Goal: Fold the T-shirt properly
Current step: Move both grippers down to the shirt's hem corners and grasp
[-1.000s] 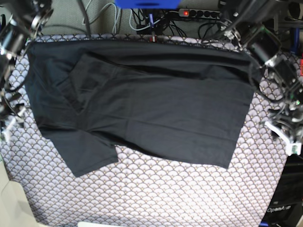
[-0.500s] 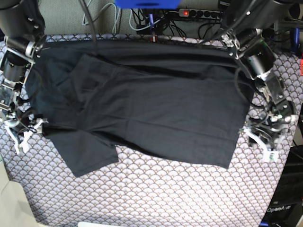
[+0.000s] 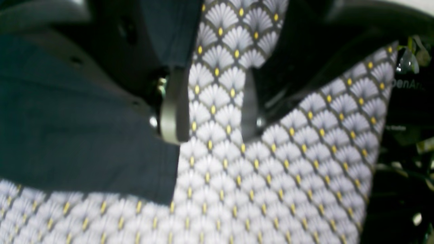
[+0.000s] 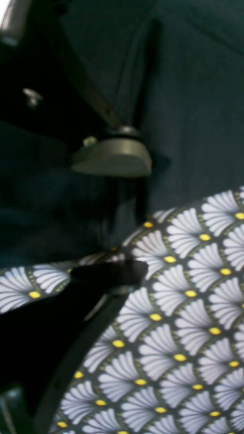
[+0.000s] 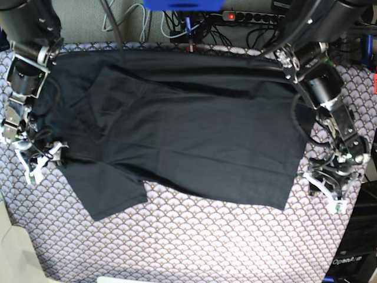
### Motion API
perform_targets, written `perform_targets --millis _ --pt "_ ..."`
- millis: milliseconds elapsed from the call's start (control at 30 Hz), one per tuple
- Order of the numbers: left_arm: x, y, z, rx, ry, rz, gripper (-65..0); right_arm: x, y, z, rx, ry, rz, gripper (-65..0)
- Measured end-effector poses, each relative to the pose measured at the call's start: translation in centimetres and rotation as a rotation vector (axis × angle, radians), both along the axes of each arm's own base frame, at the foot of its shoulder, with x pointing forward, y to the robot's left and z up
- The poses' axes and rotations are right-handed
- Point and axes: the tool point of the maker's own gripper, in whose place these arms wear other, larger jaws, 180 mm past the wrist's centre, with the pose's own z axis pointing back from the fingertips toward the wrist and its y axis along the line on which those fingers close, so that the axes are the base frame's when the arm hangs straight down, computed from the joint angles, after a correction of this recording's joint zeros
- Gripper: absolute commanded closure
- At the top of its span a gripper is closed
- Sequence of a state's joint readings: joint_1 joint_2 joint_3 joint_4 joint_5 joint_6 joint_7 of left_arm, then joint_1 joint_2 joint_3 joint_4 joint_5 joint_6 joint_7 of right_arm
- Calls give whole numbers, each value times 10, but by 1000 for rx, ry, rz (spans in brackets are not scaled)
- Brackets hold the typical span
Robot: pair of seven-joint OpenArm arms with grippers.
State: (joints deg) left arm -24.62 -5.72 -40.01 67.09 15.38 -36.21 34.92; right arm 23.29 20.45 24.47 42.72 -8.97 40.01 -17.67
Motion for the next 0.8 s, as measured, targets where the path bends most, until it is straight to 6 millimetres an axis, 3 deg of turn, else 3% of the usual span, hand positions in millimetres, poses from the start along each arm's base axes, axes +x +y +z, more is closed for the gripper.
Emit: perform_targets --millis 100,167,267,367,433,533,700,800 --pt "-5 0 -7 0 25 2 -248 2 3 0 4 -3 3 -370" --pt "-5 0 -7 -2 25 1 -248 1 3 0 2 -1 4 -307" --pt "4 -1 0 -12 4 2 -248 2 7 -1 11 -3 6 -157" --pt "14 -10 -6 -58 14 -12 -248 4 12 -1 19 -8 10 0" --pt "20 -18 -12 -92 -2 -23 -248 4 14 -2 21 -9 12 0" --pt "26 -12 -23 -121 -28 75 -264 4 15 -2 23 -10 12 0" --pt "42 -6 -31 -161 -98 171 -431 1 15 -4 30 -19 11 0" --pt "50 -13 -34 -190 -123 184 -449 1 15 -4 29 -19 10 0"
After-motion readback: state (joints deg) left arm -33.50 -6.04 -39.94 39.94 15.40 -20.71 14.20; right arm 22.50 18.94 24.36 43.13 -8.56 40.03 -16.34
